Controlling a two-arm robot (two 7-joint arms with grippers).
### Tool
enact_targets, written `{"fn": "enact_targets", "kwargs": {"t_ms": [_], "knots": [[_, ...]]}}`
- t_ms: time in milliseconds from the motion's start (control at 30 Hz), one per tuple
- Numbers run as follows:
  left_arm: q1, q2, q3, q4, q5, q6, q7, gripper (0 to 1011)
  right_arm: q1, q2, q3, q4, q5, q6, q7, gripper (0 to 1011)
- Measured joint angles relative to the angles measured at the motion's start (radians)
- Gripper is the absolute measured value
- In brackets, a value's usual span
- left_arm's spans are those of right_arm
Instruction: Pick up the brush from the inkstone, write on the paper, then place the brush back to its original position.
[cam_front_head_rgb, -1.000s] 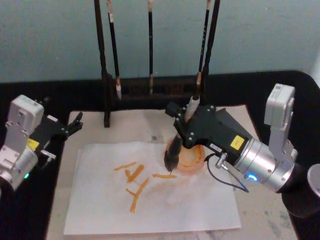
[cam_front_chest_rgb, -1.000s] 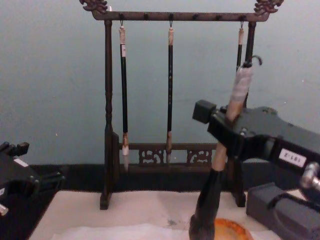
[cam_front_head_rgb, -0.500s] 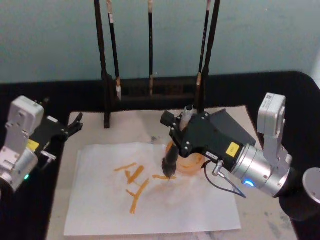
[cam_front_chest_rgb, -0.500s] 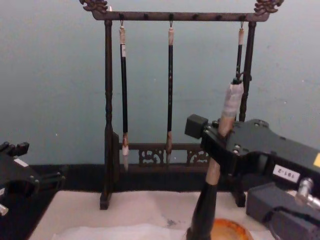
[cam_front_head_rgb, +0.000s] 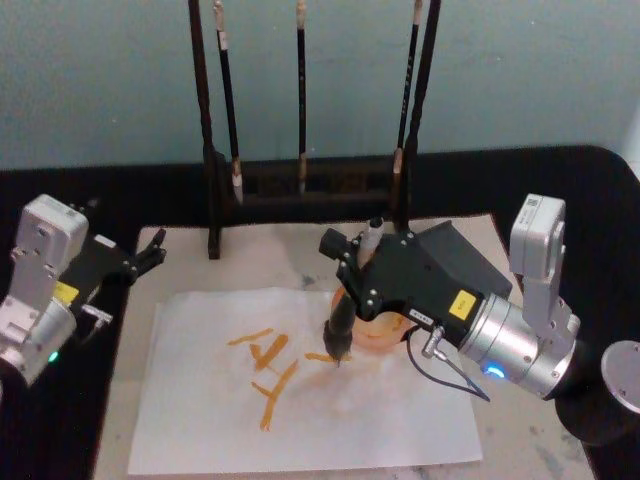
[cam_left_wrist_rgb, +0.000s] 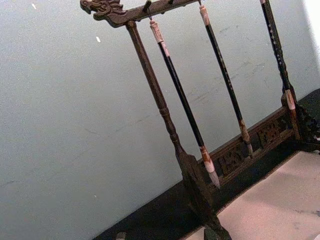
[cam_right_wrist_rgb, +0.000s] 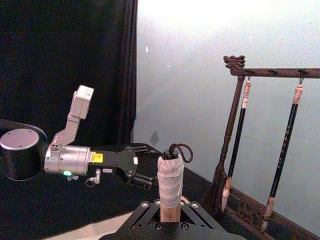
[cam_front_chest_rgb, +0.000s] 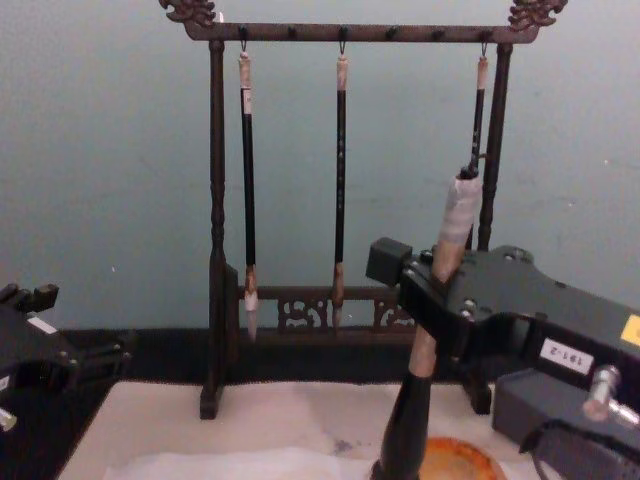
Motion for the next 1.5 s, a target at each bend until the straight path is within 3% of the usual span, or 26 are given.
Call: {"fn": "enact_targets", "kwargs": {"t_ms": [600,1500], "knots": [[0.000,0.000,0.000,0.000,0.000,0.000,0.000,1010,-0.016,-0.019,0.020,0.003,-0.020,0.017,0.026,5],[0.000,0.000,0.000,0.000,0.000,0.000,0.000,1010,-0.074,0.021,0.024,-0.073,-0.006,0.049,0.044,5]]}}
